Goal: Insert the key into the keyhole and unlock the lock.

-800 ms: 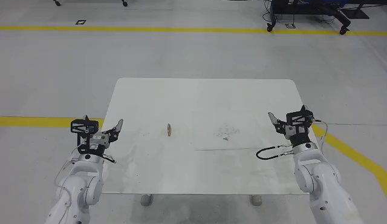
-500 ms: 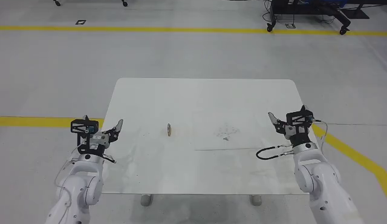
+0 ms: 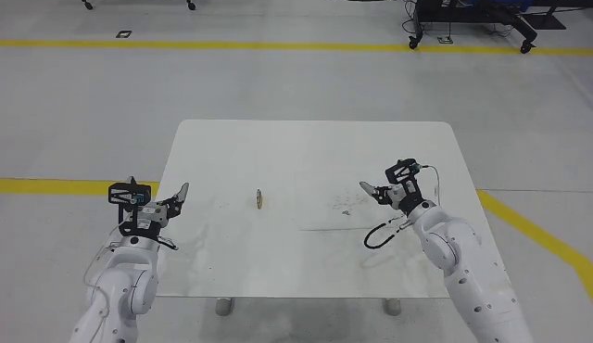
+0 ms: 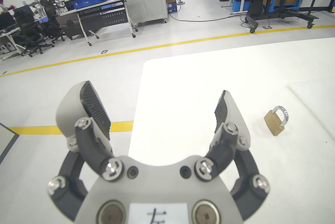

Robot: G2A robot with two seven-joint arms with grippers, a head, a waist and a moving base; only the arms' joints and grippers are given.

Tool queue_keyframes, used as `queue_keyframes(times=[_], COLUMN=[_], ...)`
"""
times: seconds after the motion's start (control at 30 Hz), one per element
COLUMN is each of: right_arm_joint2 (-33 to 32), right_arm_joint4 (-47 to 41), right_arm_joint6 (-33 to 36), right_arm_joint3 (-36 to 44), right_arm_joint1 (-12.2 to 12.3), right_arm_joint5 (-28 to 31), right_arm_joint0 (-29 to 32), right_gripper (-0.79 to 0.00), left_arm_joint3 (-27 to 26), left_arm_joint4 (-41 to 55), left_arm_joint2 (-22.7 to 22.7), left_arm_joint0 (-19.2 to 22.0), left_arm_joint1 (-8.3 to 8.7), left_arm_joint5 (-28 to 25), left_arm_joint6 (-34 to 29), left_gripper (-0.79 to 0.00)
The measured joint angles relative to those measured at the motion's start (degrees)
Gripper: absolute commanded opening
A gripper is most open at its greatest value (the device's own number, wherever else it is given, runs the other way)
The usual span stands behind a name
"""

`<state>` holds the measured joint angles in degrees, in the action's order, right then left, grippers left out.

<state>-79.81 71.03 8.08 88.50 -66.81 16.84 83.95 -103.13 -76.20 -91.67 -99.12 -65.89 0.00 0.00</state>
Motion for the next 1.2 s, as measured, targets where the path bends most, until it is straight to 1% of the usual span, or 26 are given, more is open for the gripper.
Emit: queue_keyframes(times=[0.1, 0.17, 0.27, 0.3, 0.37, 0.47, 0.63, 0.7, 0.87, 0.93, 0.97, 1.0, 1.03, 1.07, 1.13, 1.17, 1.2], right_arm_joint2=[0.0, 0.8, -0.7, -1.3, -1.9, -1.9, 0.9, 3.6, 9.8, 12.1, 13.2, 14.9, 16.1, 17.3, 20.2, 21.4, 22.9], right_arm_joint4=[0.0, -1.8, -9.1, -11.0, -12.6, -10.6, -4.6, -3.1, -0.3, 0.3, 0.5, 0.8, 1.1, 1.3, 1.6, 1.6, 1.8], right_arm_joint6=[0.0, -0.3, -1.0, -1.0, -0.2, 2.8, 4.1, 5.7, 10.1, 11.4, 12.0, 12.9, 13.6, 14.2, 15.3, 15.6, 15.9], right_arm_joint3=[0.0, -0.8, -4.1, -5.0, -5.8, -7.5, -13.2, -15.3, -17.6, -18.3, -18.4, -18.6, -18.9, -19.2, -19.8, -20.1, -20.7], right_arm_joint1=[0.0, -0.1, 0.3, 0.5, 0.8, 1.6, 2.0, 2.1, 3.1, 3.6, 3.8, 4.0, 4.2, 4.4, 4.8, 4.9, 5.1], right_arm_joint5=[0.0, 1.8, 11.5, 15.8, 21.5, 30.6, 39.8, 41.3, 41.2, 41.2, 41.2, 41.2, 41.2, 41.2, 41.2, 41.2, 41.2], right_arm_joint0=[0.0, 0.0, -1.6, -2.2, -3.0, -5.4, -10.4, -13.1, -18.2, -20.2, -21.0, -21.9, -22.7, -23.4, -25.0, -25.7, -26.6], right_gripper=[0.0, 0.0, 0.0, 0.0, 0.0, 0.0, 0.0, 0.0, 0.0, -0.022, -0.043, -0.092, -0.111, -0.182, -0.234, -0.292, -0.317], left_arm_joint3=[0.0, 0.0, 0.0, 0.0, 0.0, 0.0, 0.0, 0.0, 0.0, 0.0, 0.0, 0.0, 0.0, 0.0, 0.0, 0.0, 0.0], left_arm_joint4=[0.0, 0.0, 0.0, 0.0, 0.0, 0.0, 0.0, 0.0, 0.0, 0.0, 0.0, 0.0, 0.0, 0.0, 0.0, 0.0, 0.0], left_arm_joint2=[0.0, 0.0, 0.0, 0.0, 0.0, 0.0, 0.0, 0.0, 0.0, 0.0, 0.0, 0.0, 0.0, 0.0, 0.0, 0.0, 0.0], left_arm_joint0=[0.0, 0.0, 0.0, 0.0, 0.0, 0.0, 0.0, 0.0, 0.0, 0.0, 0.0, 0.0, 0.0, 0.0, 0.0, 0.0, 0.0], left_arm_joint1=[0.0, 0.0, 0.0, 0.0, 0.0, 0.0, 0.0, 0.0, 0.0, 0.0, 0.0, 0.0, 0.0, 0.0, 0.0, 0.0, 0.0], left_arm_joint5=[0.0, 0.0, 0.0, 0.0, 0.0, 0.0, 0.0, 0.0, 0.0, 0.0, 0.0, 0.0, 0.0, 0.0, 0.0, 0.0, 0.0], left_arm_joint6=[0.0, 0.0, 0.0, 0.0, 0.0, 0.0, 0.0, 0.0, 0.0, 0.0, 0.0, 0.0, 0.0, 0.0, 0.0, 0.0, 0.0], left_gripper=[0.0, 0.0, 0.0, 0.0, 0.0, 0.0, 0.0, 0.0, 0.0, 0.0, 0.0, 0.0, 0.0, 0.0, 0.0, 0.0, 0.0])
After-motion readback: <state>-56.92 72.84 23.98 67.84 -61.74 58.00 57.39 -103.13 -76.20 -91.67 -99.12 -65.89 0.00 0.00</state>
